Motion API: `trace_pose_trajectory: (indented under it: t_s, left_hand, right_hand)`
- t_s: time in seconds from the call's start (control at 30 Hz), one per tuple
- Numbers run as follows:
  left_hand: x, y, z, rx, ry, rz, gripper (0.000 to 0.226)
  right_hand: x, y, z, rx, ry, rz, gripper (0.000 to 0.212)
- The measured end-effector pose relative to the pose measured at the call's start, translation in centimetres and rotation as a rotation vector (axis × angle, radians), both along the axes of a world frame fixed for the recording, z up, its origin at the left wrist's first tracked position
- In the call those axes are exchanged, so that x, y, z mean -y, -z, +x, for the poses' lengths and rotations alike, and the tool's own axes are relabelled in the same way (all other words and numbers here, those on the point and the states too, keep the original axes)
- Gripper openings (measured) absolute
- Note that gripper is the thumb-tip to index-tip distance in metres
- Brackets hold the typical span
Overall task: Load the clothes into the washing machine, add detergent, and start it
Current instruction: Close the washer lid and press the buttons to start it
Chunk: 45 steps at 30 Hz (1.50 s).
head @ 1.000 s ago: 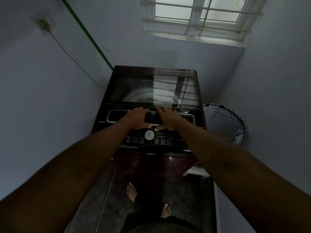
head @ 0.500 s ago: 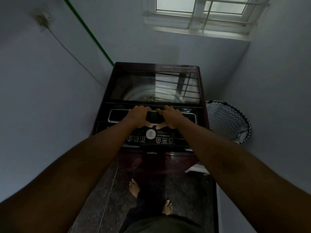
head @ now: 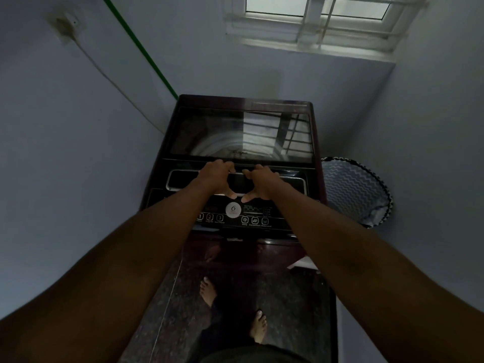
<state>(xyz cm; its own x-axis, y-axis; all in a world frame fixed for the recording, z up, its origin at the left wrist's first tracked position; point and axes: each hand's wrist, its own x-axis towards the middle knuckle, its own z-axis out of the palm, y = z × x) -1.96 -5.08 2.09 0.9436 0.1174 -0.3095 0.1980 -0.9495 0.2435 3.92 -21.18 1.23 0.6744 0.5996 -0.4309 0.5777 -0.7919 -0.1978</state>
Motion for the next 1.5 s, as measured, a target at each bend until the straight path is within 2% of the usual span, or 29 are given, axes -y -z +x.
trace_pose_trajectory:
  t_s: [0.3, 0.53, 0.63, 0.7, 0.77, 0.87, 0.97, 1.1, 1.3, 1.5]
  left_hand:
    - [0.1, -0.1, -0.4, 0.023, -0.013, -0.030, 0.086]
    - [-0.5, -0.4, -1.5, 0.051, -0.035, -0.181, 0.080]
    - [-1.4, -0.7, -2.1, 0.072, -0.058, -0.292, 0.078]
    - [-2.4, -0.9, -2.4, 0.157, -0.091, -0.302, 0.072]
    - [-3.8, -1.4, -2.7, 0.256, -0.132, -0.293, 0.059]
    - [-6.5, -2.9, -2.9, 0.339, -0.191, -0.271, 0.045]
    - [-9.9, -5.2, -3.0, 0.425, -0.259, -0.246, 0.043]
    - [-15.3, -8.2, -3.4, 0.503, -0.347, -0.200, 0.043]
    - [-22.5, -9.7, -2.7, 0.601, -0.460, -0.198, 0.040]
    - [-31.1, -12.0, 2.3, 0.615, -0.464, -0.172, 0.044]
  right_hand:
    - [0.1, 0.2, 0.1, -0.015, 0.011, 0.006, 0.105]
    - [-0.3, -0.7, -0.2, -0.028, 0.011, -0.055, 0.101]
    - [-1.1, -1.1, 0.4, -0.078, 0.015, -0.042, 0.086]
    - [-2.1, -2.0, 0.8, -0.033, 0.047, 0.073, 0.072]
    - [-3.4, -3.1, 1.1, 0.075, 0.030, 0.188, 0.059]
    - [-6.1, -4.8, 1.6, 0.092, 0.003, 0.325, 0.050]
    - [-9.8, -6.4, 2.8, 0.103, -0.054, 0.430, 0.037]
    - [-16.2, -8.9, 4.4, 0.105, -0.070, 0.448, 0.015]
    - [-22.8, -12.0, 6.4, 0.055, -0.053, 0.622, 0.036]
    - [-32.2, -13.7, 10.4, 0.019, -0.076, 0.725, 0.041]
